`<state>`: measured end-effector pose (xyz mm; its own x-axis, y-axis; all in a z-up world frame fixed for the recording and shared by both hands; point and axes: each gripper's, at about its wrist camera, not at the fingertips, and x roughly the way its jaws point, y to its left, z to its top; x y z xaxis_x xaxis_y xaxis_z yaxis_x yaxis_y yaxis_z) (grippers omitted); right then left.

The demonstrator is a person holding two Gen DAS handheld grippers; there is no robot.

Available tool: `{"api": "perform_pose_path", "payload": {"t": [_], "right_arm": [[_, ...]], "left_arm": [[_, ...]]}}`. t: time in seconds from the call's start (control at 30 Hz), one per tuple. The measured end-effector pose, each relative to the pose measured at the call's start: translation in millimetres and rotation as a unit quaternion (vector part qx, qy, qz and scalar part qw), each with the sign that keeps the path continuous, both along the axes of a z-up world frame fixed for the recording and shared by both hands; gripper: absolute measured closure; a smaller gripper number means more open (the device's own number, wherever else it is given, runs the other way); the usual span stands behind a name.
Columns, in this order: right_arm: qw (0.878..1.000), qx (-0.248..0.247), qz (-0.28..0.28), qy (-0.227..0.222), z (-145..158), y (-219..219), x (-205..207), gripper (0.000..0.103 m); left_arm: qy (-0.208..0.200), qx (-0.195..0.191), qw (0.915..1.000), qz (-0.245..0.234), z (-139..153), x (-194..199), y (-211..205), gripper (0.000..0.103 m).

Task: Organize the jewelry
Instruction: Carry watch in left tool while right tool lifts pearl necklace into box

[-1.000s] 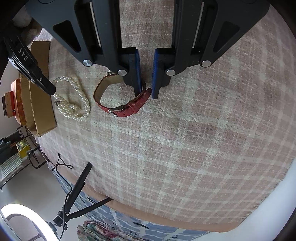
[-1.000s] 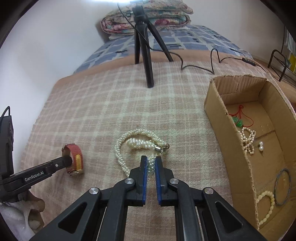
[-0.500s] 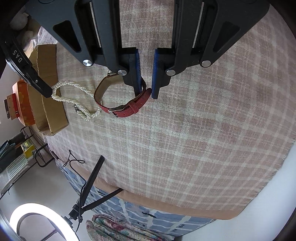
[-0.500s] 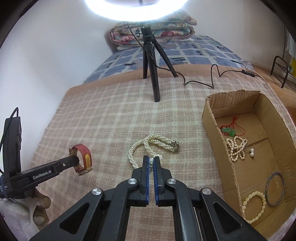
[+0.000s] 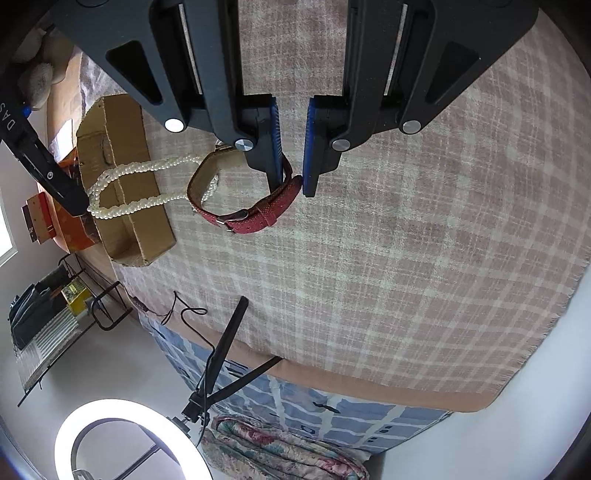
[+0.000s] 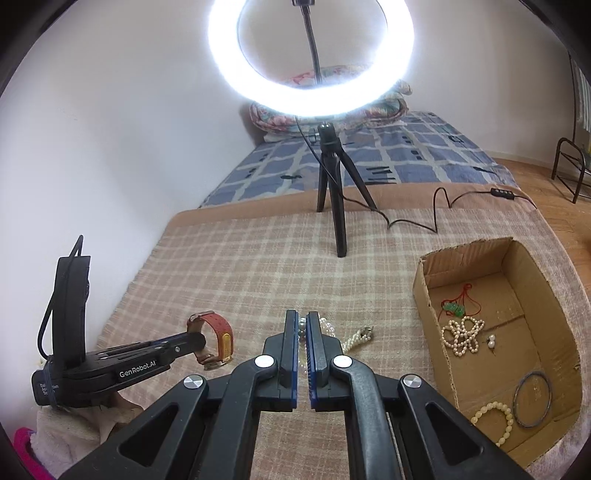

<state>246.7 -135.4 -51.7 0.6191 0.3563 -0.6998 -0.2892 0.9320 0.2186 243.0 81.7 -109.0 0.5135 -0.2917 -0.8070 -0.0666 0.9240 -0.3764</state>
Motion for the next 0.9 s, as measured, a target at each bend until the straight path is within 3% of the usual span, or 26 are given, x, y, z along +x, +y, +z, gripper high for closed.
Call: {"api": "perform_pose_path", "payload": {"t": [0.53, 0.9], "right_arm": [[0.998, 0.022, -0.011, -0.055, 57, -34, -35, 0.102], [0.994, 0.042, -0.05, -0.091, 96, -92, -60, 0.102]], "left_arm": [[-0.048, -0.011, 0.9969, -0.062, 47, -34, -45, 0.094], [-0.072, -0.02, 0.9919, -0.103, 74, -51, -92, 0.094]]}}
